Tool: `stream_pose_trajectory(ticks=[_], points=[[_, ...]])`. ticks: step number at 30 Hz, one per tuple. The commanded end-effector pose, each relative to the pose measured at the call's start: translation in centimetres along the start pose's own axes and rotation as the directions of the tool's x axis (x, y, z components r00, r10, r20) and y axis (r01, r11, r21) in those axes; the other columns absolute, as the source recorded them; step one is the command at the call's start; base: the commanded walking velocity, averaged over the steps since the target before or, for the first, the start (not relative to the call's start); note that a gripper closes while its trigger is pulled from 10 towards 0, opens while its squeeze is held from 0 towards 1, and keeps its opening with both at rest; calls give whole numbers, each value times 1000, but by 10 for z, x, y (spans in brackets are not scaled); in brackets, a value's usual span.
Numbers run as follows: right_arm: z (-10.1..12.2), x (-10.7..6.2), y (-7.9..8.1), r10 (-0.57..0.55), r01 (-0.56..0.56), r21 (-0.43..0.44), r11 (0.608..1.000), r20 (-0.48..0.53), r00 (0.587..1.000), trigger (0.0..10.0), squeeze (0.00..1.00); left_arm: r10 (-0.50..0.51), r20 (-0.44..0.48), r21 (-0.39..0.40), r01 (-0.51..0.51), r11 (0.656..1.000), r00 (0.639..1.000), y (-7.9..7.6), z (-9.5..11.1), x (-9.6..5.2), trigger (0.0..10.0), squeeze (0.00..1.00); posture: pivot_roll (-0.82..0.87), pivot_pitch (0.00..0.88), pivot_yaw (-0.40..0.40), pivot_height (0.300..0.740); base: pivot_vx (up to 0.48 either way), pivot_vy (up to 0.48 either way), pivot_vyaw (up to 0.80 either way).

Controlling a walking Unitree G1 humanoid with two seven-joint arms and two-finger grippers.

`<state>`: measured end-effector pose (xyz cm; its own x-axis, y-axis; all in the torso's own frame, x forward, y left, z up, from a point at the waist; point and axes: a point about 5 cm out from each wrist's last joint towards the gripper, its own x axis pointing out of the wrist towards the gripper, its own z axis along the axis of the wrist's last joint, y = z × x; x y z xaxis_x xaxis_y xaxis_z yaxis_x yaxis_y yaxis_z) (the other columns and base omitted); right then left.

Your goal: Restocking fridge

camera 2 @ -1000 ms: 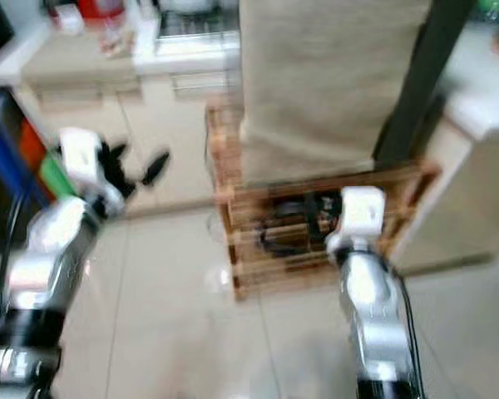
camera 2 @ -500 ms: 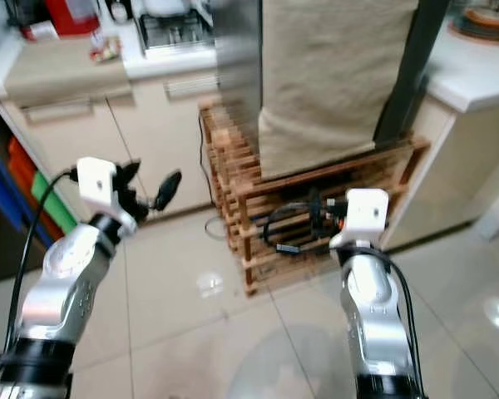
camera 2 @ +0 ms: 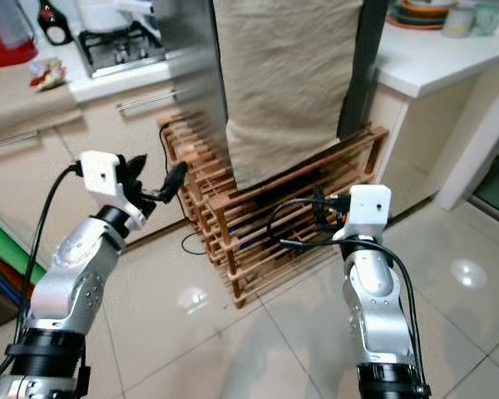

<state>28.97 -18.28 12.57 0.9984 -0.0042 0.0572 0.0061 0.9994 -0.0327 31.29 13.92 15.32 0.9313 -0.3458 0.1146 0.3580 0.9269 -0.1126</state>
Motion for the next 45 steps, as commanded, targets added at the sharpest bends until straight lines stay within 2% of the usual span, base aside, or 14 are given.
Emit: stream_pose_trajectory(ticks=[1, 14, 19, 27, 29, 34, 36, 37, 38, 40, 45], points=[[1, 2, 8, 20, -20, 6, 1000, 6, 1000, 10000, 0, 16, -16, 9, -15, 1000, 1000, 5, -2, -3, 10000, 0, -103, 0, 80, 740, 292, 379, -800], [0, 2, 8, 17, -17, 8, 1000, 7, 1000, 10000, 0, 3, -1, -10, -3, 1000, 1000, 3, -1, 0, 10000, 0, -106, 0, 81, 740, 296, 379, -790], [1, 2, 8, 18, -19, 9, 1000, 22, 1000, 10000, 0, 53, 7, 1, -53, 999, 999, 7, 0, 1, 10000, 0, -107, 0, 79, 740, 50, 82, 0], [1, 3, 8, 24, -24, 5, 1000, 22, 999, 10000, 0, 17, 21, -16, -17, 1000, 1000, -1, 4, 6, 10000, 0, -107, 0, 74, 740, 0, 0, 0], [2, 4, 9, 28, -28, 4, 1000, 23, 999, 10000, 0, -9, -2, 21, 9, 1000, 1000, -10, 3, 15, 10000, 0, -107, 0, 71, 740, 0, 0, 0], [2, 4, 10, 29, -29, 4, 1000, 25, 999, 10000, 0, -30, -7, 27, 31, 999, 1000, -14, 5, 22, 10000, 0, -108, 0, 70, 740, 0, 0, 0], [3, 4, 10, 30, -30, 4, 1000, 29, 999, 10000, 0, -73, -7, 6, 73, 997, 997, -25, 10, 37, 10000, 0, -117, 0, 74, 740, 0, 0, 0], [3, 4, 10, 30, -30, 4, 1000, 29, 999, 10000, 0, -73, -7, 6, 73, 997, 997, -25, 10, 37, 10000, 0, -117, 0, 74, 740, 0, 0, 0], [4, 4, 10, 30, -30, 4, 1000, 31, 999, 10000, 0, -87, -8, -4, 87, 996, 996, -29, 12, 43, 10000, 0, -120, 0, 76, 740, 0, 0, 0], [-1, -5, 3, 16, -16, -8, 1000, 11, 1000, 10000, 0, -108, -12, -52, 107, 993, 994, -37, 17, 61, 10000, 0, -141, 0, 86, 740, 0, 0, 0], [-6, -12, -1, 5, -5, -15, 1000, -6, 1000, 10000, 0, -105, -25, -61, 103, 993, 994, -38, 18, 69, 10000, 0, -148, 0, 90, 740, 0, 0, 0]])
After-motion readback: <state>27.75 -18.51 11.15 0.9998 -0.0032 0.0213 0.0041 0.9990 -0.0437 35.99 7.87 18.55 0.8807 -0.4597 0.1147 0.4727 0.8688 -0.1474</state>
